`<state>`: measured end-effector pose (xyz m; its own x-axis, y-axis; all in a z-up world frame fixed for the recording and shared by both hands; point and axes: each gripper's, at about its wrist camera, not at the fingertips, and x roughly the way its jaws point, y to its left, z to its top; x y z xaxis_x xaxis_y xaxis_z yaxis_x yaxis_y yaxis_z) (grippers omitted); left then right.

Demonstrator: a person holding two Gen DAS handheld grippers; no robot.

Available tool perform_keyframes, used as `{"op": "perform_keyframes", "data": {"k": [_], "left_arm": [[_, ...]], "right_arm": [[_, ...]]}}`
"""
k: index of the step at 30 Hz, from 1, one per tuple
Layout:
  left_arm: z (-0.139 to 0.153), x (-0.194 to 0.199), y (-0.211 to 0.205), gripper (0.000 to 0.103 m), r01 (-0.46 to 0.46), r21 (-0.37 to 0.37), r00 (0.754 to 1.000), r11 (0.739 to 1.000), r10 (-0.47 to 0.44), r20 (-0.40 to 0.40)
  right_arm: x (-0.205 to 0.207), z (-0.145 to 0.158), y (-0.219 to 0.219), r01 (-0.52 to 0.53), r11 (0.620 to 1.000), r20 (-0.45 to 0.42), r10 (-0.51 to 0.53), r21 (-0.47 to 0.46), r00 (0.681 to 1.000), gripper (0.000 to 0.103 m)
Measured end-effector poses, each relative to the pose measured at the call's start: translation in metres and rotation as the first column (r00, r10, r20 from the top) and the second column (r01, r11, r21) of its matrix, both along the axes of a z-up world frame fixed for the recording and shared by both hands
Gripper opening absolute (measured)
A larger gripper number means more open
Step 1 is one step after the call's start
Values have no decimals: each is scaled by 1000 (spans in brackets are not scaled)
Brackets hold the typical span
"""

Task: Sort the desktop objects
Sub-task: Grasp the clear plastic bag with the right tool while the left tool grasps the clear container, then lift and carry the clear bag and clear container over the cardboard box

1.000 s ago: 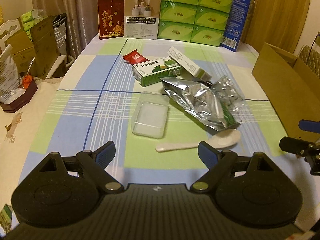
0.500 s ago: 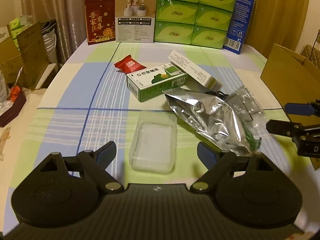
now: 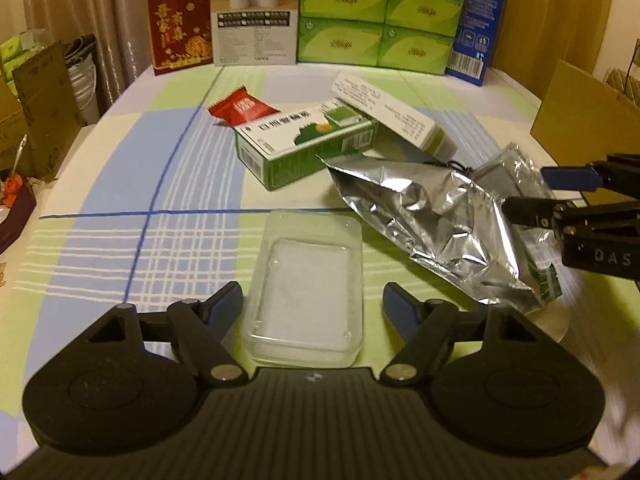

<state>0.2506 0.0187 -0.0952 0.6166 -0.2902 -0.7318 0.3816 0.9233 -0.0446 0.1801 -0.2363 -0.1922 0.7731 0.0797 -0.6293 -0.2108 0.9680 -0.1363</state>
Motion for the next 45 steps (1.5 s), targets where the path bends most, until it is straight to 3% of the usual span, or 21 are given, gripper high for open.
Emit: {"op": "perform_keyframes", "data": {"k": [5, 9, 26, 38, 45], "left_arm": [[-2, 5, -5, 70, 5, 13, 1000, 1000, -5, 17], [-2, 10, -6, 56, 5, 27, 1000, 1000, -5, 31], [-1, 5, -7, 51, 19, 35, 999, 999, -21, 43], [19, -23, -6, 51, 35, 34, 997, 999, -37, 64], [38, -57, -10, 51, 42, 9, 997, 999, -43, 58]], "right_arm": [[4, -6, -2, 8, 1000, -1, -8, -13, 1000, 45], [9, -10, -3, 14, 1000, -10, -14, -16, 1000, 40], [-7, 0, -12, 58, 998, 19, -58, -11, 998, 25], [-66, 19, -25, 131, 991, 2, -131, 2, 991, 25], [-113, 45, -26, 155, 987, 5, -156, 27, 988, 25]]}}
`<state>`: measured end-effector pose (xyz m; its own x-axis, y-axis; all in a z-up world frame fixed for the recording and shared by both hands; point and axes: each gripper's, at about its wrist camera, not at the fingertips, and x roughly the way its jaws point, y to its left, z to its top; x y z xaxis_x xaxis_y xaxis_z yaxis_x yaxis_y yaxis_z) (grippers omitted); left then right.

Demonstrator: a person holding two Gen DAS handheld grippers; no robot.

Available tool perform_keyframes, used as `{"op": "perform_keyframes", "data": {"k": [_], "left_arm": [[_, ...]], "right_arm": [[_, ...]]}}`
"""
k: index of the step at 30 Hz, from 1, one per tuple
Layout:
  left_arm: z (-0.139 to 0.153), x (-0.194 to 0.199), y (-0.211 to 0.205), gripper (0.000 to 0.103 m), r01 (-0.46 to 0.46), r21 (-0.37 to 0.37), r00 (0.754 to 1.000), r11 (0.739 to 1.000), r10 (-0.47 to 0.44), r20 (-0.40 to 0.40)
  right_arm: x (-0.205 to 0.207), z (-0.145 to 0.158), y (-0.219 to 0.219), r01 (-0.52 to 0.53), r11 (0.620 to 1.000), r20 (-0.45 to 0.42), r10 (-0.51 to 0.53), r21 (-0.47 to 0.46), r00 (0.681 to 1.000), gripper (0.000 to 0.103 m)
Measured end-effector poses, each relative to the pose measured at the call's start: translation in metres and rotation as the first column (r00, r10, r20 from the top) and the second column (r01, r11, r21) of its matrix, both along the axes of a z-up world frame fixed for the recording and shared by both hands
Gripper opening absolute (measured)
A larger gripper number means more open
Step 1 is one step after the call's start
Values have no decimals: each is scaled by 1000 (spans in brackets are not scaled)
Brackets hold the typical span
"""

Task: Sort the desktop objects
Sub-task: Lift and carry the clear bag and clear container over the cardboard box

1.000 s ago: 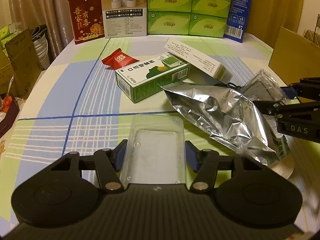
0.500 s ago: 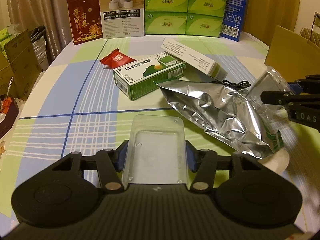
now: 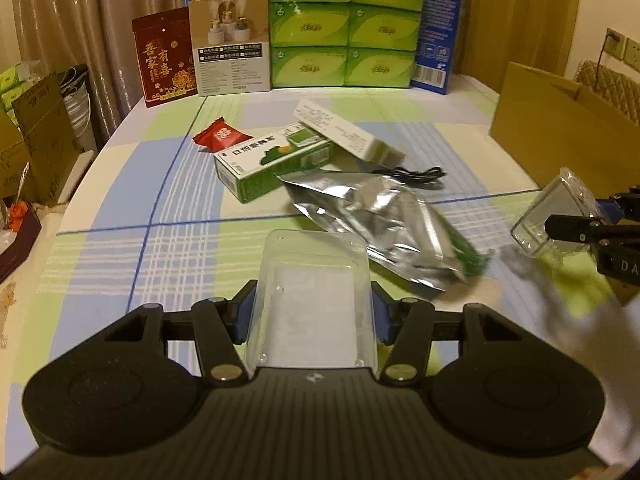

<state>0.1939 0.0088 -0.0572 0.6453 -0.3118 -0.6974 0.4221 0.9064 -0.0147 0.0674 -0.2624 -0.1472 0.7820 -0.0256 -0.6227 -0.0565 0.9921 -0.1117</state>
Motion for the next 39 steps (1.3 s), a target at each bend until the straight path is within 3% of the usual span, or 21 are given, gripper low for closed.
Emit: {"op": "perform_keyframes", "data": {"k": [12, 21, 39], "left_arm": [[49, -72, -10, 51, 20, -43, 1000, 999, -20, -3], [78, -116, -34, 51, 37, -70, 999, 997, -37, 3], [110, -157, -144, 51, 201, -73, 980, 977, -200, 25]], "right_arm": [[-73, 47, -5, 30, 997, 34, -32, 68, 999, 25], [-119, 74, -36, 100, 988, 69, -109, 121, 992, 25], [-167, 109, -127, 261, 940, 136, -294, 219, 946, 25]]}}
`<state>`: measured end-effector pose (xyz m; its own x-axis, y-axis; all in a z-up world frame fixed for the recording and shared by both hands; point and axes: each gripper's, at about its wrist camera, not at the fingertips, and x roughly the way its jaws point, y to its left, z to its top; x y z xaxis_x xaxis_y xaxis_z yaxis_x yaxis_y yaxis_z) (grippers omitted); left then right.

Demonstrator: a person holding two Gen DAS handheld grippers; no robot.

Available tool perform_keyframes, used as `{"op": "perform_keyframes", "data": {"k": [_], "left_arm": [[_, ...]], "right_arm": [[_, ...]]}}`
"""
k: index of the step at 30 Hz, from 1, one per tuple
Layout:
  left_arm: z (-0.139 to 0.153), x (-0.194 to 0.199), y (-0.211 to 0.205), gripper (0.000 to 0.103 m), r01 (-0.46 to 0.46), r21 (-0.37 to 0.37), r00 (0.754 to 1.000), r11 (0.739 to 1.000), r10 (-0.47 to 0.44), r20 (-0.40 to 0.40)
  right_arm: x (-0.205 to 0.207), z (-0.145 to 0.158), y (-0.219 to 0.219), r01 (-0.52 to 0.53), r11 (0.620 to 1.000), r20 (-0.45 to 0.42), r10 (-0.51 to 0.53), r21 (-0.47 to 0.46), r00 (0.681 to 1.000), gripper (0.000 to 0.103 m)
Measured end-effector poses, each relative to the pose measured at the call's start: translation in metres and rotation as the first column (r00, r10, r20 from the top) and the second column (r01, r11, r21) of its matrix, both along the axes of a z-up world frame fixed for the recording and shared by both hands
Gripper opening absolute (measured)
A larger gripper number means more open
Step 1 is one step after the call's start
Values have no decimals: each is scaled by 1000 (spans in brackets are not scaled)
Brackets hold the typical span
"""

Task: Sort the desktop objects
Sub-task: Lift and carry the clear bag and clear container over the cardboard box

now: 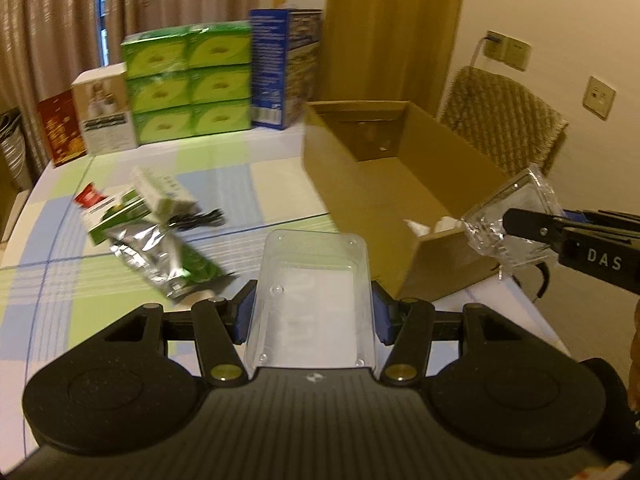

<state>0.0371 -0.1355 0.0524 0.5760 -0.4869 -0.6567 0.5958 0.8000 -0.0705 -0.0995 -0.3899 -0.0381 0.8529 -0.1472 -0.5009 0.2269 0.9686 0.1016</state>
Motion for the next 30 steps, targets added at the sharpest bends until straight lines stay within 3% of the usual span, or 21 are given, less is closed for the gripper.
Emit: {"op": "perform_keyframes", "data": {"k": [7, 16, 30], "left_arm": [[6, -3, -39, 51, 63, 1, 998, 998, -63, 4], [19, 9, -87, 51, 129, -7, 991, 992, -129, 28], [14, 53, -157, 51, 189, -17, 982, 982, -189, 6]], "right_arm": [[-4, 10, -29, 36, 999, 32, -36, -1, 999, 25], [24, 21, -65, 54, 998, 60, -53, -22, 997, 25], [76, -6, -109, 86, 996, 12, -86, 35, 996, 25]]}}
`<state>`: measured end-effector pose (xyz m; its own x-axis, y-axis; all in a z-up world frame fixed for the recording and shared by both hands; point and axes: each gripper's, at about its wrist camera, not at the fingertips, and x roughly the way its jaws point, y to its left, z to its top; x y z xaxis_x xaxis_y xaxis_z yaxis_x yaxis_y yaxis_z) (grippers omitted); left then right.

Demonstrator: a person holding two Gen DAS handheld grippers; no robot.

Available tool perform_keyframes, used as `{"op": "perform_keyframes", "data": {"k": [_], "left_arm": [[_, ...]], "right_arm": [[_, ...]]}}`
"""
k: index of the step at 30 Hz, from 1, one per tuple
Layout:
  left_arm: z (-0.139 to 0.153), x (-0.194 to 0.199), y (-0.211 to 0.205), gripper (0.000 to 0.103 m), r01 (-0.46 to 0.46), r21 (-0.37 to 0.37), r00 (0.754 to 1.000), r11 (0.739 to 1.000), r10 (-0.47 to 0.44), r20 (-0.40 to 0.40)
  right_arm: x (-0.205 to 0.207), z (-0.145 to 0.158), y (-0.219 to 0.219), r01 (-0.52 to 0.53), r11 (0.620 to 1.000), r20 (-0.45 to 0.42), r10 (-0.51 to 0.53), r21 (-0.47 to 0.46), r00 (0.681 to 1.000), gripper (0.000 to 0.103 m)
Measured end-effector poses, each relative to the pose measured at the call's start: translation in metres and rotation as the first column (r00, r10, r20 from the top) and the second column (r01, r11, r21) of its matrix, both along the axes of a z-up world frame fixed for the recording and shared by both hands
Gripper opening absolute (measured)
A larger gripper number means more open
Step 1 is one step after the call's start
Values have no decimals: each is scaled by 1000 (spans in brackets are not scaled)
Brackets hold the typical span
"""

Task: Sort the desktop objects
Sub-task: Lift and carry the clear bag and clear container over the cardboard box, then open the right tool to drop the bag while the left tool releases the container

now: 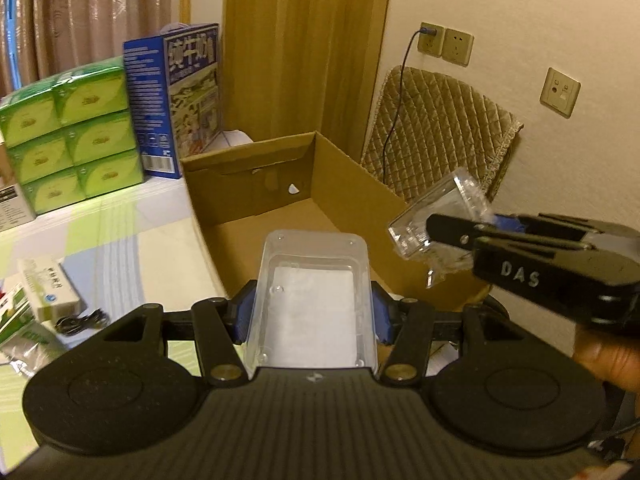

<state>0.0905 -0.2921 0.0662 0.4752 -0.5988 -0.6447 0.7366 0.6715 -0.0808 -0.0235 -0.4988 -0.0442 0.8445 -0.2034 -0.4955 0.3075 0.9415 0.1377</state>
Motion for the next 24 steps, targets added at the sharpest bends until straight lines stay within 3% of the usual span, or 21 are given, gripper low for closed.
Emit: {"op": "perform_keyframes", "data": {"k": [9, 11, 22, 24], "left_arm": [[-26, 20, -25, 51, 12, 19, 999, 1000, -12, -42], [-32, 25, -26, 59, 15, 20, 998, 1000, -14, -54], [-26, 22, 18, 60, -61, -15, 997, 998, 60, -41], [-24, 22, 28, 62, -81, -26, 996, 996, 80, -47]], "right_arm": [[8, -14, -14, 17, 1000, -23, -16, 26, 1000, 25], [8, -16, -14, 16, 999, -28, -15, 31, 1000, 25], [18, -19, -4, -9, 998, -22, 11, 65, 1000, 25], [21, -16, -4, -17, 996, -8, 18, 90, 1000, 31]]}}
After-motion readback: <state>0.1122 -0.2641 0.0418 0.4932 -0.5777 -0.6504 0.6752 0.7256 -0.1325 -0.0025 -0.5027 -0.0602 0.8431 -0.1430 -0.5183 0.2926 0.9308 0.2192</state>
